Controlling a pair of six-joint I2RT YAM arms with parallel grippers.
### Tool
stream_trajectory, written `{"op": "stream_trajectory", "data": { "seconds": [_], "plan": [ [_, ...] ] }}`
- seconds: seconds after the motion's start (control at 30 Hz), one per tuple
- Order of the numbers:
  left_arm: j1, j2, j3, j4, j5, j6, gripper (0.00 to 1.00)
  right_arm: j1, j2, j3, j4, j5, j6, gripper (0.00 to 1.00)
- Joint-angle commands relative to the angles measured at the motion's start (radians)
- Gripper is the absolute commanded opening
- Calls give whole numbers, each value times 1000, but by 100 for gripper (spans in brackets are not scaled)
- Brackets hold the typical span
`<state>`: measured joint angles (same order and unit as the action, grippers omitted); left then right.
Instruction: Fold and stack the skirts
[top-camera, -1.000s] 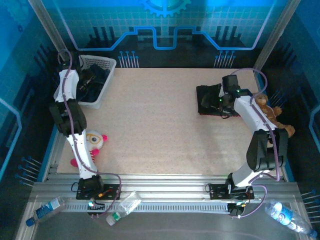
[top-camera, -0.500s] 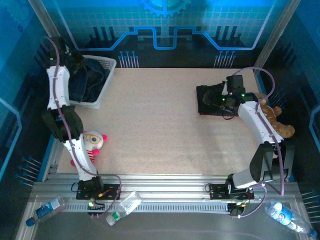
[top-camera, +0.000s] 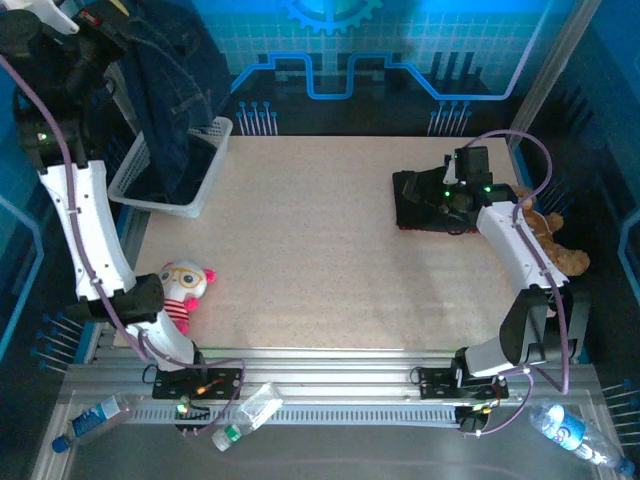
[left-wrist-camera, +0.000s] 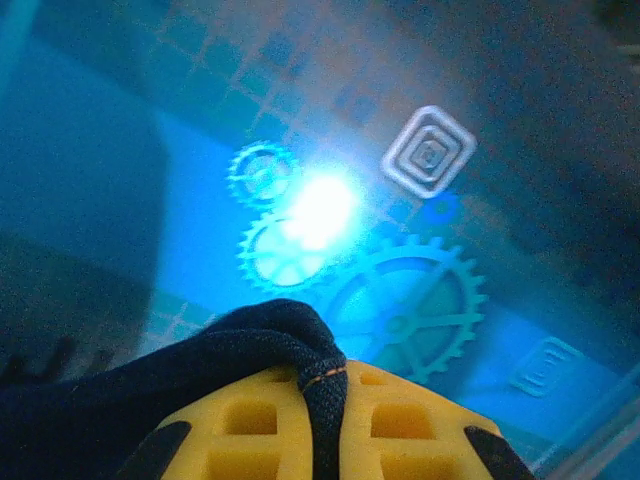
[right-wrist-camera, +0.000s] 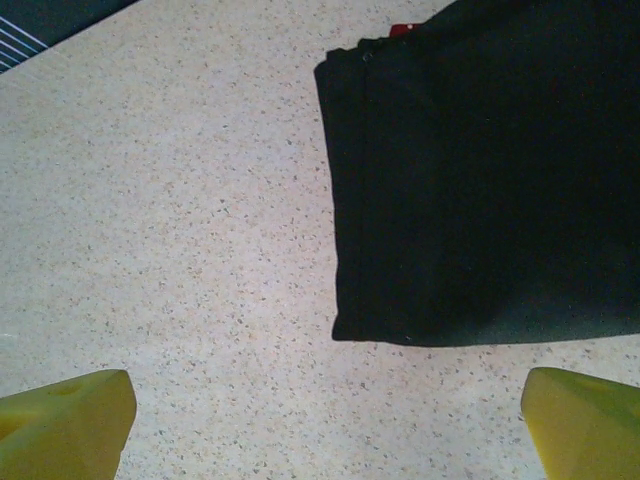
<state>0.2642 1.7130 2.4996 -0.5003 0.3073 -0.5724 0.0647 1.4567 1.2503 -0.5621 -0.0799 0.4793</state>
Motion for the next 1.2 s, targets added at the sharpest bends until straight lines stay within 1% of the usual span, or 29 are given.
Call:
{"op": "stream_trajectory", "data": {
  "seconds": [0.0,0.03,0.13,0.2,0.3,0.47,0.57,0.63,0.73,0.8,0.87,1.0,1.07,1.1,1.17],
  "plan": [
    [-54,-22,27,88,54,-2,0,-2,-28,11,48,-47,25,100],
    [-75,-28,27,78,55,-4,0,-2,-32,3,67,-66,25,100],
    [-143,-43,13,43,65,18,0,5,-55,-47,184,-179,4,100],
    [-181,-55,-30,41,80,17,0,19,-74,-90,282,-251,-40,100],
    [-241,-60,-91,38,104,9,0,41,-85,-127,375,-347,-95,100],
    [-328,-20,-162,17,184,-31,0,121,-97,-157,477,-492,-224,100],
    [-370,17,-201,4,245,-37,0,192,-94,-147,480,-545,-338,100],
    [-393,38,-235,5,288,-36,0,229,-70,-112,441,-554,-414,99],
    [-437,81,-273,-22,348,-6,0,260,-9,-66,426,-581,-473,96],
    [-462,120,-263,-63,383,20,0,287,34,-51,446,-569,-513,93],
    [-480,148,-247,-85,391,32,0,320,75,-18,432,-548,-575,91],
    [-502,188,-236,-75,392,20,0,401,182,71,386,-462,-695,87],
    [-505,203,-235,-69,392,5,0,431,231,103,389,-416,-723,84],
    [-503,210,-237,-67,394,-3,0,447,255,113,402,-380,-725,81],
    [-504,217,-243,-64,393,-14,0,473,289,117,455,-331,-718,77]
  ]
}}
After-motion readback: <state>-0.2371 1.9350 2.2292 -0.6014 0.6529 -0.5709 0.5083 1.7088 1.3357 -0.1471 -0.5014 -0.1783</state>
